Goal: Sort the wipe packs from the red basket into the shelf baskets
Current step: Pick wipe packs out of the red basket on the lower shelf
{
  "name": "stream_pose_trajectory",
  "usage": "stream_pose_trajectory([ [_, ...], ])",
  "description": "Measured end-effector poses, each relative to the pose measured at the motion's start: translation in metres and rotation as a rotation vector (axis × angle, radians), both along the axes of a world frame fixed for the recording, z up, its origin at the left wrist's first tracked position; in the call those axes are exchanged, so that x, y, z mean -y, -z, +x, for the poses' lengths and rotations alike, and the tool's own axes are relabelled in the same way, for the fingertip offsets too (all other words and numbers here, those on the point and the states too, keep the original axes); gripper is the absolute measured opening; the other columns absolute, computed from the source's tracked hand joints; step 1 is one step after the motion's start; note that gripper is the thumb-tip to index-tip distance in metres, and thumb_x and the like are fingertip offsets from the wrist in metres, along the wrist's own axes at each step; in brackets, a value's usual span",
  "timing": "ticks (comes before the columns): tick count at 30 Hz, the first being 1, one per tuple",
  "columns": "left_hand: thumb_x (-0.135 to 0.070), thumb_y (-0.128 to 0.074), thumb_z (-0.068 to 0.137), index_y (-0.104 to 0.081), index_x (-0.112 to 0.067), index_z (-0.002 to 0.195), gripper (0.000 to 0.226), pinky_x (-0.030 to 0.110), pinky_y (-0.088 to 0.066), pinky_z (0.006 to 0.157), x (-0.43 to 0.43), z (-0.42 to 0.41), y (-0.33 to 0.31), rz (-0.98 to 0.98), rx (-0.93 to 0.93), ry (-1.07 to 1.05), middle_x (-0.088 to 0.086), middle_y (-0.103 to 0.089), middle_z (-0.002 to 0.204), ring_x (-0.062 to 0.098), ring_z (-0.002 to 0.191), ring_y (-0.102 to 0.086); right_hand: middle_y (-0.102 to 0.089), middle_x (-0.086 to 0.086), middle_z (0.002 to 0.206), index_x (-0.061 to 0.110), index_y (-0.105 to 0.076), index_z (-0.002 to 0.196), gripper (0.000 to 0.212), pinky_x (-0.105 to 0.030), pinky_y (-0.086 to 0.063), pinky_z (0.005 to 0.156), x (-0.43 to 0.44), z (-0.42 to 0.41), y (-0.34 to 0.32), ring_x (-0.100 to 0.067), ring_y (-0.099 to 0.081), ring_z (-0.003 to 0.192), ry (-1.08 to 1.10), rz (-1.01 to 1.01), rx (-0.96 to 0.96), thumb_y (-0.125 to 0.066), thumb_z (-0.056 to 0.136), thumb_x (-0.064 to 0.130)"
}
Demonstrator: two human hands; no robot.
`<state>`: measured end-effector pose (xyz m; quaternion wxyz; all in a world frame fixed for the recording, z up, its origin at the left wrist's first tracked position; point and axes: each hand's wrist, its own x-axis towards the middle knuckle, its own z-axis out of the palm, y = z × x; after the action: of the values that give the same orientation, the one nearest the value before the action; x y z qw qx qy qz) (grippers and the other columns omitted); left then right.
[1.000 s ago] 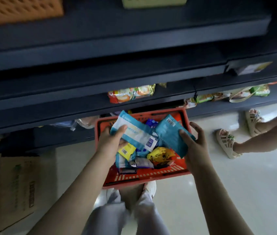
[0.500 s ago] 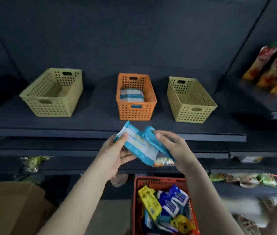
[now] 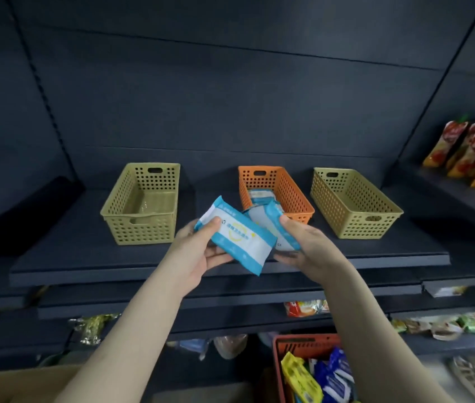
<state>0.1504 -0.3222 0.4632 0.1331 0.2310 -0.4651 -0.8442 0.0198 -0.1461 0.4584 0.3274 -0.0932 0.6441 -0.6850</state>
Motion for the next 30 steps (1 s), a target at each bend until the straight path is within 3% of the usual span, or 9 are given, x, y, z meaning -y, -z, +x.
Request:
stream_pose_trajectory([
  [6, -0.013, -0.065, 0.089, -0.054, -0.010, 0.122, 0.034, 0.051, -0.059, 0.079, 0.032, -0.031, 0.009, 0.069, 0.038, -0.027, 0.014, -0.071, 0.111, 0.027, 0.096, -0.072, -0.071, -0.014, 0.113, 0.010, -0.059, 0.123, 0.037, -0.032, -0.056, 0.061, 0.018, -0.040, -0.002, -0.022, -0.070, 0.083, 0.064, -0.026, 0.021, -0.053, 0.097, 0.035],
  [12, -0.006, -0.061, 0.091, -0.054, -0.009, 0.119, 0.029, 0.044, -0.061, 0.070, 0.066, -0.099, 0.024, 0.054, 0.062, -0.065, 0.015, -0.071, 0.111, 0.027, 0.095, -0.072, -0.070, -0.017, 0.102, -0.001, -0.059, 0.111, 0.034, -0.035, -0.059, 0.061, 0.035, -0.121, 0.005, -0.023, -0.070, 0.078, 0.181, -0.082, 0.048, -0.064, 0.091, 0.025],
  [15, -0.007, -0.061, 0.091, -0.052, -0.008, 0.126, 0.036, 0.042, -0.061, 0.071, 0.080, -0.141, 0.030, 0.058, 0.058, -0.095, 0.015, -0.070, 0.113, 0.028, 0.097, -0.071, -0.068, -0.018, 0.103, 0.004, -0.054, 0.109, 0.026, -0.035, -0.058, 0.057, 0.047, -0.168, 0.006, -0.023, -0.071, 0.076, 0.159, -0.053, 0.041, -0.066, 0.088, 0.013],
  [18, -0.010, -0.059, 0.094, -0.047, -0.004, 0.131, 0.040, 0.041, -0.061, 0.068, 0.090, -0.176, 0.036, 0.094, 0.054, -0.132, 0.017, -0.070, 0.113, 0.030, 0.097, -0.071, -0.069, -0.014, 0.102, 0.011, -0.053, 0.113, 0.027, -0.041, -0.061, 0.065, 0.058, -0.206, 0.015, -0.024, -0.071, 0.080, 0.185, 0.008, 0.062, -0.065, 0.089, 0.009],
  [20, -0.014, -0.058, 0.095, -0.046, -0.003, 0.129, 0.038, 0.042, -0.061, 0.067, 0.094, -0.194, 0.042, 0.115, 0.061, -0.172, 0.018, -0.069, 0.114, 0.031, 0.097, -0.071, -0.069, -0.011, 0.098, 0.015, -0.054, 0.114, 0.026, -0.042, -0.060, 0.067, 0.066, -0.222, 0.023, -0.024, -0.070, 0.081, 0.223, 0.008, 0.076, -0.065, 0.090, 0.012],
  [25, -0.017, -0.059, 0.094, -0.049, -0.009, 0.121, 0.030, 0.044, -0.061, 0.069, 0.103, -0.221, 0.054, 0.152, 0.098, -0.257, 0.013, -0.071, 0.111, 0.028, 0.096, -0.072, -0.072, -0.006, 0.089, 0.012, -0.059, 0.102, 0.024, -0.030, -0.056, 0.056, 0.082, -0.236, 0.043, -0.016, -0.071, 0.069, 0.265, 0.123, -0.045, -0.070, 0.087, 0.028],
  [30, -0.017, -0.062, 0.092, -0.057, -0.006, 0.125, 0.035, 0.024, -0.053, 0.066, 0.120, -0.237, 0.059, 0.072, 0.161, -0.314, 0.007, -0.073, 0.109, 0.015, 0.091, -0.073, -0.062, -0.001, 0.103, 0.019, -0.048, 0.116, 0.040, -0.030, -0.059, 0.063, 0.087, -0.241, 0.051, -0.015, -0.069, 0.086, 0.278, 0.238, -0.165, -0.072, 0.085, 0.012],
])
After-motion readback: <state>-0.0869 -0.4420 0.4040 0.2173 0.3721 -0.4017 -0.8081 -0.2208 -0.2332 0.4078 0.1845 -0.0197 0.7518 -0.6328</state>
